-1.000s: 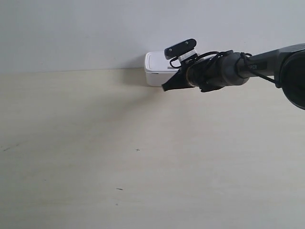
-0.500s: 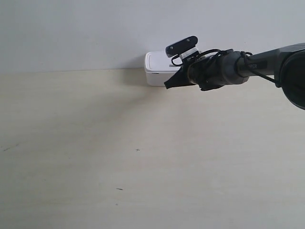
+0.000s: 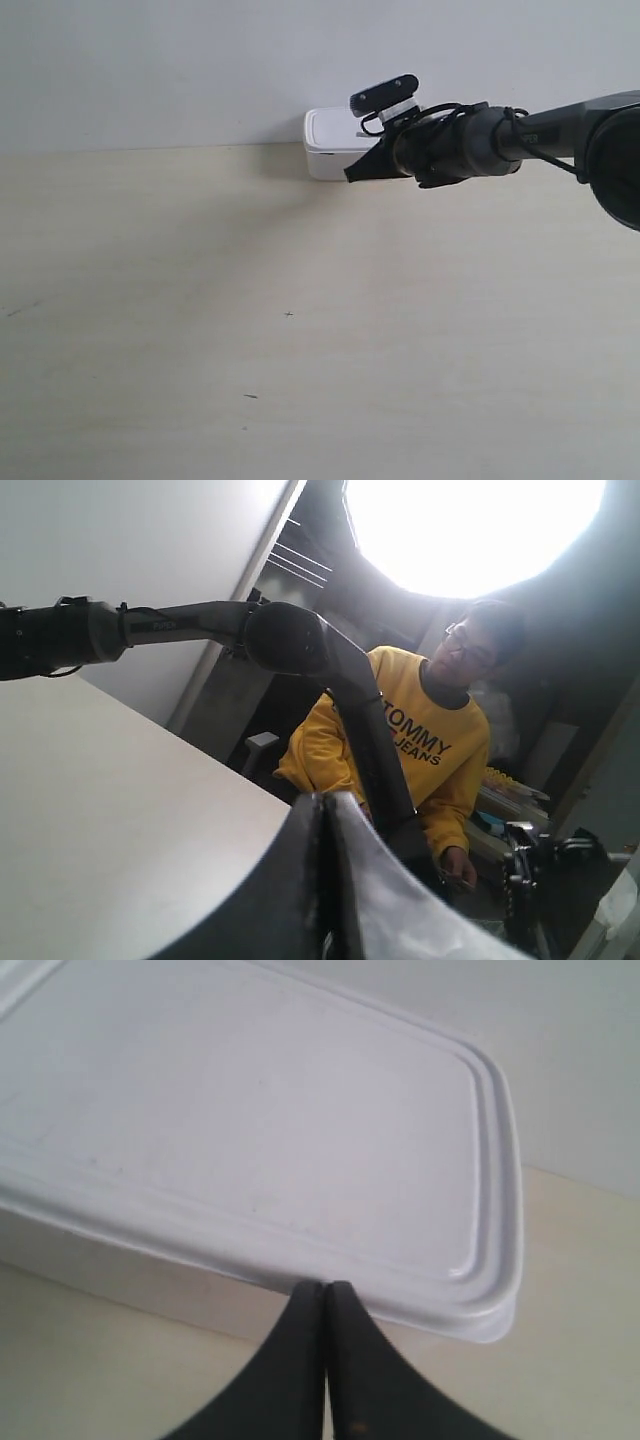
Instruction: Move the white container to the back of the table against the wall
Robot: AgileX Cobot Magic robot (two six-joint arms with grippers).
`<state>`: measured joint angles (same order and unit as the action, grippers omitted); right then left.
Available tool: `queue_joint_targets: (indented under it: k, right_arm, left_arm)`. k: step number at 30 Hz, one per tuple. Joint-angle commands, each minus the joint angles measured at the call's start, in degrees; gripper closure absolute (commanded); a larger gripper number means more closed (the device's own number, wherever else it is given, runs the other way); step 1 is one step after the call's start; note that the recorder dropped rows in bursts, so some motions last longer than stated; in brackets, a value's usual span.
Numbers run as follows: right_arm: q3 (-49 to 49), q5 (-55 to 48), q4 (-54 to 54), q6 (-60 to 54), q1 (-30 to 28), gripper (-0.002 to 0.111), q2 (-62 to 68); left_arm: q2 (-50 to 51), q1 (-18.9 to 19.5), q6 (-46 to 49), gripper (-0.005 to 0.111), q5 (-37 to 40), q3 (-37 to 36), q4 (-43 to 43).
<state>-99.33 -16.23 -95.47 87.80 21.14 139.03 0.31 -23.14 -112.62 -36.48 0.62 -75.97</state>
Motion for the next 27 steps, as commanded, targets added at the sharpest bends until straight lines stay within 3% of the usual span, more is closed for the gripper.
queue_joint_targets:
  k: [1,5,9,15,20,27]
  right_arm:
    - [3.1,-0.9,1.8,0.2,-0.2,0.108,-6.8]
    - [9.3,-0.9,-0.7,4.8,-0.1,0.108,-13.2]
    - [19.7,-1.4,-4.5,17.5,-0.1,0.108,-21.7]
    - [37.5,-6.1,-4.5,20.6,2.1,0.108,-37.6]
    - [47.5,-6.8,-4.5,21.9,9.1,0.108,-51.9]
    - [62.2,-10.9,-4.5,25.8,23.7,0.108,-72.7]
  left_arm:
    - [-0.3,-0.2,0.2,0.107,1.3,-0.1,0.1]
    - [-0.3,-0.2,1.3,0.107,1.2,-0.1,0.1]
    - [-0.3,-0.2,1.3,0.107,0.7,-0.1,0.1]
    - [-0.3,-0.2,1.9,0.107,-3.2,-0.1,3.3]
    - [-0.3,-0.2,3.8,0.107,-4.3,-0.1,3.3]
    - [-0.3,-0.2,10.9,0.107,-4.6,-0.1,3.3]
